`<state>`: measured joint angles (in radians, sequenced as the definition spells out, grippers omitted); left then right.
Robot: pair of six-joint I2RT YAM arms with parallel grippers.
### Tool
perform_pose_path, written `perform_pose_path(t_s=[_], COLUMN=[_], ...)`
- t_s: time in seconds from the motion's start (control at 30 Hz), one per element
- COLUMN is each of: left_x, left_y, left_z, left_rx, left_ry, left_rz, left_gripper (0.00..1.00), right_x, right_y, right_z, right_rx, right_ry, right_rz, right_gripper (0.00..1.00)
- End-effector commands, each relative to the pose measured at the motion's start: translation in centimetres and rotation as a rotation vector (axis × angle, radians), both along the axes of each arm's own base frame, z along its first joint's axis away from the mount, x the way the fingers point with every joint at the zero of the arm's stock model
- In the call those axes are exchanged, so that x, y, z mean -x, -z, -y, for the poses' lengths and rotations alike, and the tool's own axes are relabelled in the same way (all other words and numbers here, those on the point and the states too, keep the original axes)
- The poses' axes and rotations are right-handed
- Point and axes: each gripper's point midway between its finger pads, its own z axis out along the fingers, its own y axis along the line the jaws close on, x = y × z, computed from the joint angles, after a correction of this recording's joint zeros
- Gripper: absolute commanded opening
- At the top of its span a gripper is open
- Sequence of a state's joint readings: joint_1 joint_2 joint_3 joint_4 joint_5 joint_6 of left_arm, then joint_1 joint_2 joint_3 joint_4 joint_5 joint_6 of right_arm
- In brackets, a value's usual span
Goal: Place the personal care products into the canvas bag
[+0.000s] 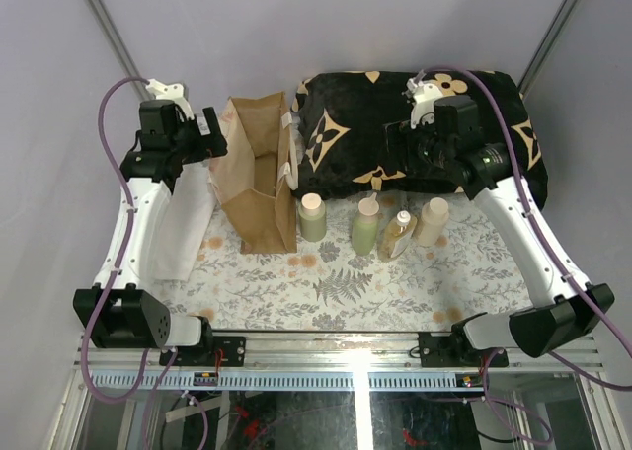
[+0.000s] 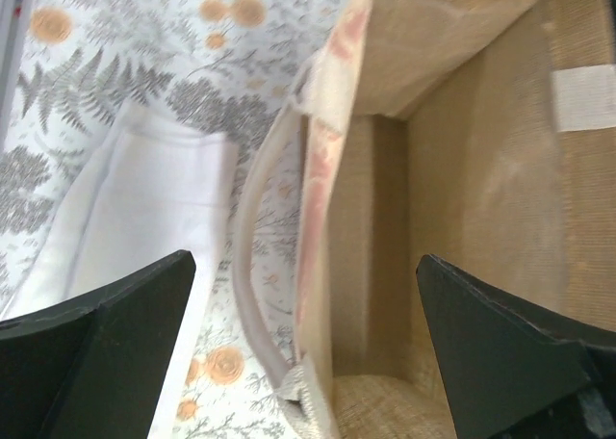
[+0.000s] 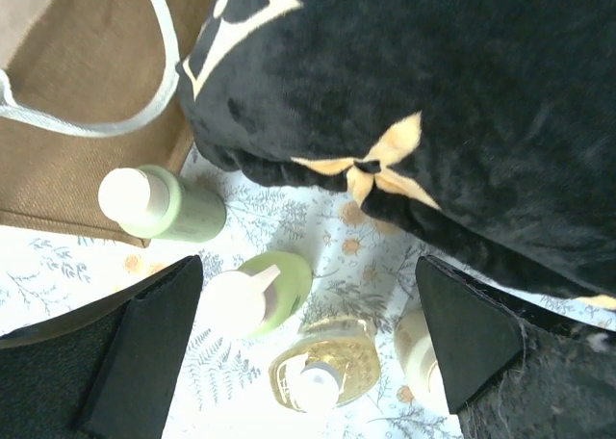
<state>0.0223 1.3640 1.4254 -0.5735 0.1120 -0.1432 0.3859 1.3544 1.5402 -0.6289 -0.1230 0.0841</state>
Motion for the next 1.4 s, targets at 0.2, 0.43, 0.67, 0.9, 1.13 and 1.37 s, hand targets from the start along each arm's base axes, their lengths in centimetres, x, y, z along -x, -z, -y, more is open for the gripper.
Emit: perform_pose_path(t_s=[0.2,0.43,0.67,0.9,1.13,1.37], left_x=[0.6,-0.1,-1.1,-1.5,-1.8,-1.9], left_y=[5.5,6.8,7.0,6.6,5.2,5.3], left_z=[-1.2,-0.3,0.5,0.9,1.5,1.5], left_rx=[-0.022,0.005,0.032,0.043,0.061,0.059], left_ry=[-0.056,-0.012,0.029,0.05,0.074,0.078], left_rz=[-0.08,-0.079,-0.073,-0.063,-0.035,-0.038], left_gripper=[1.0,0.93,0.4,0.24,0.23,0.22], right_x=[1.7,3.4,4.8,4.7,4.4,4.6], right_y=[4.1,6.9,10.1,11.5,12.1,14.2], right_z=[-1.3,-2.9,-5.2,-5.0,-4.5,-5.8], right_rx=[0.045,0.054,0.136,0.216,0.258,0.248], right_ry=[-0.026,-0.038,-0.043,0.013,0.033,0.005], right_rz=[-0.188,-0.297,-0.394,-0.421,-0.428,-0.45], right_gripper=[1.0,0.99,0.92,0.85,0.8,0.76])
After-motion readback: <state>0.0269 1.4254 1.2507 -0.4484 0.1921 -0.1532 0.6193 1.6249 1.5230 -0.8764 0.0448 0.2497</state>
